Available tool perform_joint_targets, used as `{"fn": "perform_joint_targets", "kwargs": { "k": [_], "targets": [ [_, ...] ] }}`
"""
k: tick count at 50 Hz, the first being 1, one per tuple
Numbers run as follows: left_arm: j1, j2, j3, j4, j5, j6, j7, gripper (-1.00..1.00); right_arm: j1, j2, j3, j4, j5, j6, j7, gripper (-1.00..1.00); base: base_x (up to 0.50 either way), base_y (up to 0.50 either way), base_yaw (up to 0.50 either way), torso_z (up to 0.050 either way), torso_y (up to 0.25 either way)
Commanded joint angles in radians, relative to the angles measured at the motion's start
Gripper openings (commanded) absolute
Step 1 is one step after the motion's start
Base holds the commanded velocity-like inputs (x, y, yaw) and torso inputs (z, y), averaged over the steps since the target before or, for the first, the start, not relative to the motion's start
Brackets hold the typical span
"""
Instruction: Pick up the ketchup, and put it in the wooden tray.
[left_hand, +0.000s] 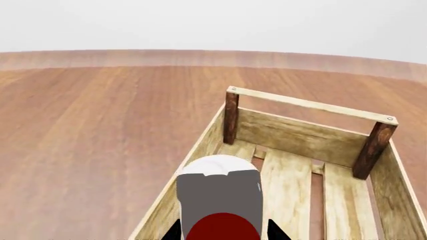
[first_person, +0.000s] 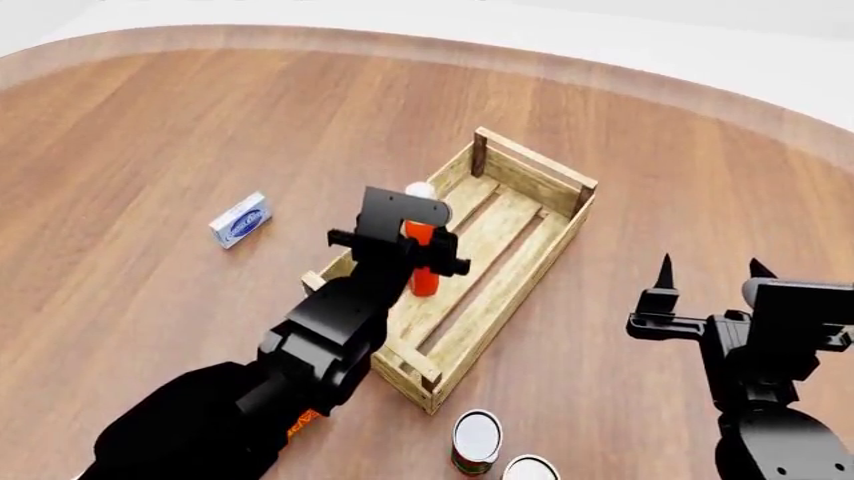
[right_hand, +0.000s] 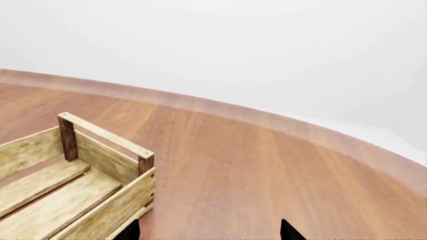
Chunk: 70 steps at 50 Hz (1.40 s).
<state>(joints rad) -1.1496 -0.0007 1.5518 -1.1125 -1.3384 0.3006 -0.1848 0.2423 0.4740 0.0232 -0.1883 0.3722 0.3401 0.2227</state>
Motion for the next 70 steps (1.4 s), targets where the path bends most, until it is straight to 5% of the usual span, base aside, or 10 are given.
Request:
{"fn": "perform_joint_targets", "kwargs": {
  "k": [1, 8, 9, 70],
  "targets": [
    [0.000, 0.001, -0.010, 0.004, 0.007, -0.003, -0.002, -1.00, 0.005, -0.003, -0.005, 0.035, -0.008, -0.027, -0.009, 1.00, 0.00, 0.00, 0.00, 0.000, 0.000],
    [0.001, 0.001, -0.011, 0.001, 0.014, -0.008, -0.003, -1.00, 0.008, -0.006, -0.008, 0.054, -0.013, -0.042, -0.013, 1.00, 0.00, 0.00, 0.00, 0.000, 0.000],
    [0.001, 0.001, -0.011, 0.000, 0.014, -0.008, -0.003, 1.00, 0.009, -0.007, -0.009, 0.056, -0.013, -0.044, -0.013, 1.00, 0.00, 0.00, 0.00, 0.000, 0.000],
    [-0.011, 0.001, -0.011, 0.013, 0.024, -0.015, 0.030, 1.00, -0.091, 0.007, 0.010, -0.119, 0.019, 0.017, 0.050, 1.00, 0.00, 0.00, 0.00, -0.002, 0.034]
  ]
}}
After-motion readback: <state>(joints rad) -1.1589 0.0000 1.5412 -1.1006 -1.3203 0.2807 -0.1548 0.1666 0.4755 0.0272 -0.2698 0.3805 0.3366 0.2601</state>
